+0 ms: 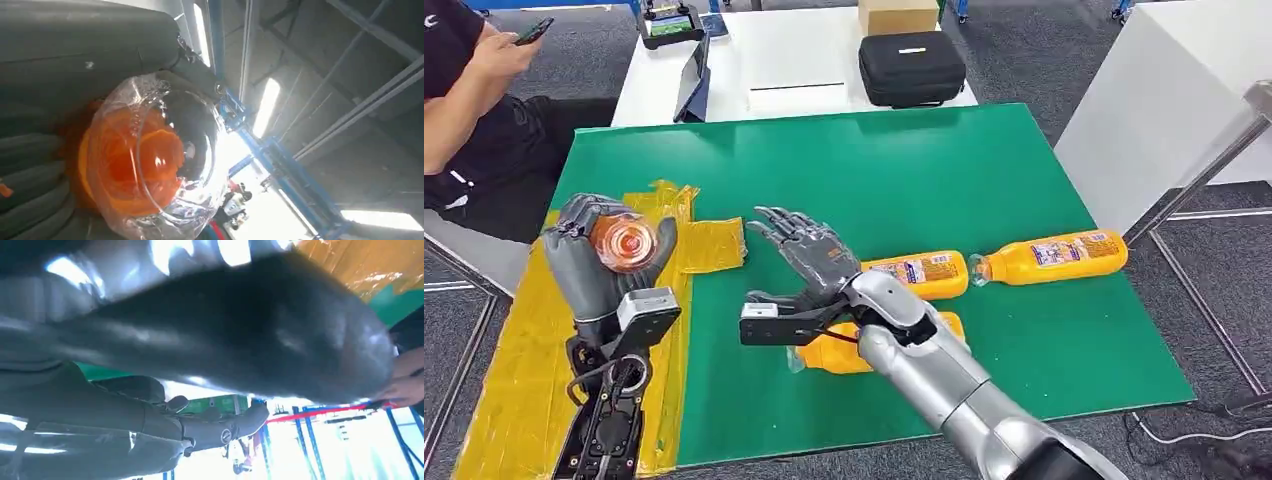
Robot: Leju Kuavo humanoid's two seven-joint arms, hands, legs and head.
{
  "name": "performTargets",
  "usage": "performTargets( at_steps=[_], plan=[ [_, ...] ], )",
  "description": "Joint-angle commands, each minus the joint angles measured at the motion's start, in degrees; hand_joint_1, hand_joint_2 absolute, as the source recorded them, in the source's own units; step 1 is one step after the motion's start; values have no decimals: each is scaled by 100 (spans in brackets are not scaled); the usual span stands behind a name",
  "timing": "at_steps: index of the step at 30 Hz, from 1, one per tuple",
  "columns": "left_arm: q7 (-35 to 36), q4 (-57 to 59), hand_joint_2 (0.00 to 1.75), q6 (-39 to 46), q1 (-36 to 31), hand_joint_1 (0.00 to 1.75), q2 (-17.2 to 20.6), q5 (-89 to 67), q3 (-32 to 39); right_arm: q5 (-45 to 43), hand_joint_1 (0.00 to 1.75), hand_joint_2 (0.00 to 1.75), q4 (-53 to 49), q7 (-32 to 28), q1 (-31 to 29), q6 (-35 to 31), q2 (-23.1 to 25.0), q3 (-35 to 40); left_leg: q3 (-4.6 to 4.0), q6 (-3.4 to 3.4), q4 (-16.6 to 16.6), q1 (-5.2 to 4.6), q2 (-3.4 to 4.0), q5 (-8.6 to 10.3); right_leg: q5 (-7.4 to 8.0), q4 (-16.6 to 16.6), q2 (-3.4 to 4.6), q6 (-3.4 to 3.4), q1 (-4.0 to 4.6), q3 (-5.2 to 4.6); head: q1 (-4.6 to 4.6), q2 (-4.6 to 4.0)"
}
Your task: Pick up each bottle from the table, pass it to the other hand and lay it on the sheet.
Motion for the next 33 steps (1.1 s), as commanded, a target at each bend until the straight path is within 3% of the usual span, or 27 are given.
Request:
performTargets(
  at_steps=[1,3,6,11,14,27,28,30,31,32,33],
  plan=[
    [931,1841,175,-9,-566,175,62,-2124,213,-135,0,0,-982,98,212,-15,-740,-303,27,-7,-10,-5,-26,2,-13,-5,-42,0,-2,38,0,0],
    [1183,2292,175,-9,-640,175,131,-2469,159,-148,0,0,-1238,107,320,-75,-910,-459,34,-7,-8,-5,-19,-3,-15,-6,-37,0,-1,45,0,0],
    [2109,3398,175,-9,-863,175,447,-3537,-250,-170,0,0,-1541,334,412,-188,-1258,-967,32,-5,-9,-6,-16,-2,-12,-8,-32,3,-3,41,-2,0],
    [2425,4122,175,-9,-1010,175,506,-3660,-590,-373,0,0,-1709,289,525,2,-1483,-1454,23,-5,-3,-8,-15,-2,-10,-2,-27,2,-5,32,0,0],
    [2650,5017,175,-9,-1172,175,618,-3555,-1143,-433,0,0,-2280,317,996,458,-1780,-1768,34,-5,-10,-10,-23,-1,-16,-7,-41,1,-7,46,-2,0],
    [2707,5032,175,-61,-1145,175,631,-3529,-1221,-441,0,0,-2496,321,1182,532,-1830,-1799,10,-5,1,-7,-1,-5,-6,1,-10,1,-3,18,-2,0],
    [2663,5421,175,-9,-1248,175,625,-3345,-1302,-398,0,175,-2733,369,1421,656,-1999,-1799,12,-6,3,-5,5,-7,-7,2,-8,0,-1,20,-2,0],
    [2571,5725,175,-283,-1302,175,636,-2974,-1365,-524,0,175,-2966,309,1827,846,-2225,-1803,33,-10,2,-8,7,-14,-16,2,-15,0,-2,41,-2,0],
    [2469,5785,175,-360,-1323,141,658,-2730,-1389,-531,0,175,-3020,284,2032,826,-2305,-1795,39,-9,-7,-5,-21,-10,-20,-10,-41,1,1,58,-2,0],
    [2526,5838,175,-463,-1360,0,658,-2626,-1398,-401,0,175,-2990,314,2122,898,-2370,-1670,47,-10,-7,-6,-18,-13,-24,-11,-42,1,0,67,0,0],
    [2417,5817,175,-472,-1371,0,662,-2405,-1392,-361,0,175,-2963,324,2215,970,-2389,-1532,35,-5,-9,-3,-22,-7,-15,-14,-36,2,2,51,-2,0]
  ],
)
